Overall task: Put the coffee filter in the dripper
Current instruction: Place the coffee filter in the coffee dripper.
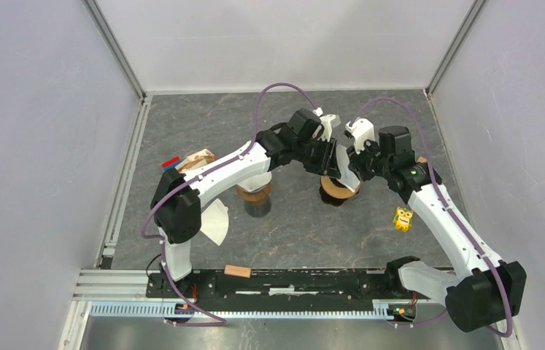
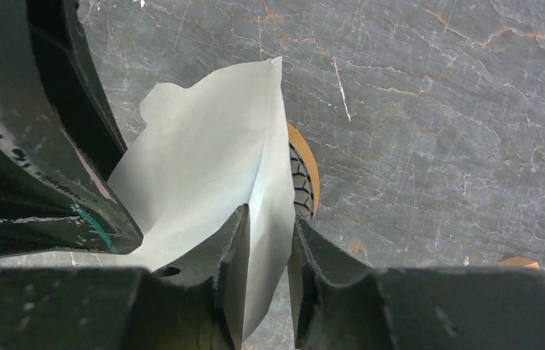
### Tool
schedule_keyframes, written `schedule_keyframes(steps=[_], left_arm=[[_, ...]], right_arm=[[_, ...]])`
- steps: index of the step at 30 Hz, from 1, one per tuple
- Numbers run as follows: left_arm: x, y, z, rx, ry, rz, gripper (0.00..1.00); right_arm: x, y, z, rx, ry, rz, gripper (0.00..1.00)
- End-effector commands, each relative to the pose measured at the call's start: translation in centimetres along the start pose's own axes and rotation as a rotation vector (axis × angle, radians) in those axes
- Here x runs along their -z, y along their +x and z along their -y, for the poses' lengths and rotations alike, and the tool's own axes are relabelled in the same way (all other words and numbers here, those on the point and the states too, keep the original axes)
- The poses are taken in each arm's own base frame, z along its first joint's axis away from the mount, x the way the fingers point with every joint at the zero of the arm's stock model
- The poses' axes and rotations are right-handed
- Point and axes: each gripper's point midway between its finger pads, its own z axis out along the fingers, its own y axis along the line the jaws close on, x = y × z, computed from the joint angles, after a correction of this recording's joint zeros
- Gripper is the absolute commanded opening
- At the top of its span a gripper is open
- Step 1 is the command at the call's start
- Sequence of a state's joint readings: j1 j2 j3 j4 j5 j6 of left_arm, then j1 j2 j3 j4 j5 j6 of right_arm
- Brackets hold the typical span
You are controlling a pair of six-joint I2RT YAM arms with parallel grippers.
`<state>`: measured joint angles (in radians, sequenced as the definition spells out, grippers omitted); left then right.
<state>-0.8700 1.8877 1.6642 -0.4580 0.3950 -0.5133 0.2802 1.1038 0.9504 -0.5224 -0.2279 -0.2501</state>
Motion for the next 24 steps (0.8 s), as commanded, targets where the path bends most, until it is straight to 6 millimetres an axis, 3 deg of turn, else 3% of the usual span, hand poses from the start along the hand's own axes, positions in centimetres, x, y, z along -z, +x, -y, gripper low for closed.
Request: schedule_keyframes(steps=[1,15,24], left_arm=[[2.0,-2.4,1.6,-0.084,0.025,0.071,0.32],[1.8,-2.8,0.1,-0.146,-0.055,0.075,0.32],[1.4,-2.9,-1.1,-0.194,-0.125,0.081,0.35]], right_arm=[[-0.2,-0.7,0.3,0.013,0.007,0.034,0.34],[0.4,0.0,1.8,0.057,0.099,0.007,0.53],[-0.4,0.9,1.4,0.027,0.078,-0.011,0.58]])
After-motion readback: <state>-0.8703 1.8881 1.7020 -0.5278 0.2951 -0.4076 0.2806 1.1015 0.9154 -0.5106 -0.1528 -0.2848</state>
